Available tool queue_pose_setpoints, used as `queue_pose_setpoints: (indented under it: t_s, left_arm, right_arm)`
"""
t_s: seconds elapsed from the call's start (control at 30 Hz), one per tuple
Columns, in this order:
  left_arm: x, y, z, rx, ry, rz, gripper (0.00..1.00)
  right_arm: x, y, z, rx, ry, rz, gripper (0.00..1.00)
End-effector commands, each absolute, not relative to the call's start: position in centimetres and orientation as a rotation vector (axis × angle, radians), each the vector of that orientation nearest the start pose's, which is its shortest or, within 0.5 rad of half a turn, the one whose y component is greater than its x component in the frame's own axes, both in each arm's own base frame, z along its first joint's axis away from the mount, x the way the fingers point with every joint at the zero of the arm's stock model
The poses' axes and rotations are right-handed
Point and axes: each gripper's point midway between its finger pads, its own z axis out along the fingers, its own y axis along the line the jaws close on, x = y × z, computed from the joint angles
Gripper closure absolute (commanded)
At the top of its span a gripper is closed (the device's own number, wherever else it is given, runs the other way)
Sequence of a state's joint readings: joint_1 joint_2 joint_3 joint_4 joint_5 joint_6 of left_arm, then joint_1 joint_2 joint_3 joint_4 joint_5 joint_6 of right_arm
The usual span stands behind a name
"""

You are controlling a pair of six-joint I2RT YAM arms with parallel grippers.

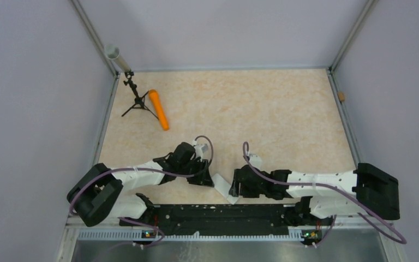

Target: Load the batteries into the remote control

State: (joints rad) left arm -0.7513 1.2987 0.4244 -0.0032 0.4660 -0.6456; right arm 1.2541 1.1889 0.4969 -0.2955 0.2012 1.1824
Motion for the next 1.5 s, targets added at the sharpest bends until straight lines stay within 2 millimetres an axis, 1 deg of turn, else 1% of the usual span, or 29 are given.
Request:
queue_pose_setpoints:
  t_s: [0.0, 0.1, 0.17, 0.2, 0.27, 0.33, 0.43, 0.57, 0.63, 0.77, 0.87, 0.97, 1.1, 1.13, 1.27, 1.47]
  left_arm:
    - [12.4, -25.0, 2.5, 0.348, 2.671, -1.074, 0.59]
    - [12.8, -24.6, 2.8, 0.335, 2.662, -1.034, 0.57]
    - [13.3, -24.4, 3.0, 0.33, 2.654, -0.998, 0.54]
    - [13.6, -24.4, 3.2, 0.329, 2.646, -0.987, 0.53]
    - [14.1, -24.4, 3.6, 0.328, 2.635, -0.973, 0.5]
    - [14.5, -24.4, 3.9, 0.332, 2.625, -0.969, 0.49]
    - [15.1, -24.7, 4.6, 0.345, 2.605, -0.991, 0.49]
    - [15.7, -25.3, 5.6, 0.357, 2.573, -1.032, 0.47]
    - [16.1, -25.6, 6.1, 0.358, 2.56, -1.05, 0.46]
    - [16.5, -25.6, 6.7, 0.363, 2.545, -1.053, 0.43]
    - [16.7, -25.3, 6.7, 0.353, 2.543, -1.043, 0.4]
    - [16.8, -24.8, 6.8, 0.335, 2.543, -1.036, 0.38]
    - [17.0, -23.9, 6.9, 0.292, 2.538, -1.012, 0.31]
    - [17.0, -23.6, 6.9, 0.28, 2.539, -0.998, 0.29]
    - [17.5, -22.4, 7.0, 0.208, 2.535, -0.943, 0.24]
    - [17.8, -21.4, 7.1, 0.129, 2.519, -0.921, 0.21]
  right_arm:
    - [10.6, 26.0, 4.0, 0.069, 2.592, 0.693, 0.41]
    - [11.1, 25.8, 4.4, 0.06, 2.583, 0.681, 0.41]
    - [11.2, 25.4, 4.6, 0.041, 2.591, 0.645, 0.41]
    - [11.0, 25.0, 4.6, 0.03, 2.599, 0.627, 0.41]
    - [10.5, 24.9, 5.0, -0.002, 2.604, 0.66, 0.41]
    - [9.8, 25.3, 5.5, -0.054, 2.604, 0.736, 0.41]
    - [8.0, 26.0, 6.0, -0.13, 2.616, 0.872, 0.41]
    - [6.0, 26.3, 6.3, -0.215, 2.644, 0.924, 0.41]
    - [4.9, 26.4, 6.2, -0.255, 2.668, 0.926, 0.41]
    - [2.6, 28.0, 6.6, -0.395, 2.682, 0.966, 0.41]
    - [1.5, 29.7, 6.9, -0.497, 2.661, 1.011, 0.41]
    - [1.8, 31.3, 7.1, -0.545, 2.629, 1.023, 0.43]
    - [3.0, 33.6, 7.9, -0.594, 2.571, 0.988, 0.45]
    - [3.3, 34.0, 7.7, -0.604, 2.567, 0.963, 0.45]
    - [3.8, 35.1, 6.5, -0.651, 2.585, 0.882, 0.46]
    - [4.9, 34.8, 3.7, -0.681, 2.638, 0.676, 0.48]
